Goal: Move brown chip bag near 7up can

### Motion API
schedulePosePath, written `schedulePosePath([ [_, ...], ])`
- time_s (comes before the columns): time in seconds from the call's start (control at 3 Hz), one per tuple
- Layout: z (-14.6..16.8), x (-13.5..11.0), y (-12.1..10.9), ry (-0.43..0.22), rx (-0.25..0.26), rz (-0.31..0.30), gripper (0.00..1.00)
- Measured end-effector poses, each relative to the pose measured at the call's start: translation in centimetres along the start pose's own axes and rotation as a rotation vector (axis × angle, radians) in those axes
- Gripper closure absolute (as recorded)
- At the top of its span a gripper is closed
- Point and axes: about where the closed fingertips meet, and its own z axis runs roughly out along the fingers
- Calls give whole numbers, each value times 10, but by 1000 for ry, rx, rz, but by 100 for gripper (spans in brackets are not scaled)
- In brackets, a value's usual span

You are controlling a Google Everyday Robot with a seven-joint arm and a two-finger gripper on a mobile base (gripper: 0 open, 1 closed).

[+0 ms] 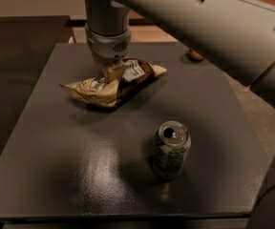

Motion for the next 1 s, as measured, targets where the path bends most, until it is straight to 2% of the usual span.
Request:
schedulePosePath([
  [0.67,3,-29,54,-55,-74,90,100],
  [1.0,6,-44,76,-86,-107,109,100],
])
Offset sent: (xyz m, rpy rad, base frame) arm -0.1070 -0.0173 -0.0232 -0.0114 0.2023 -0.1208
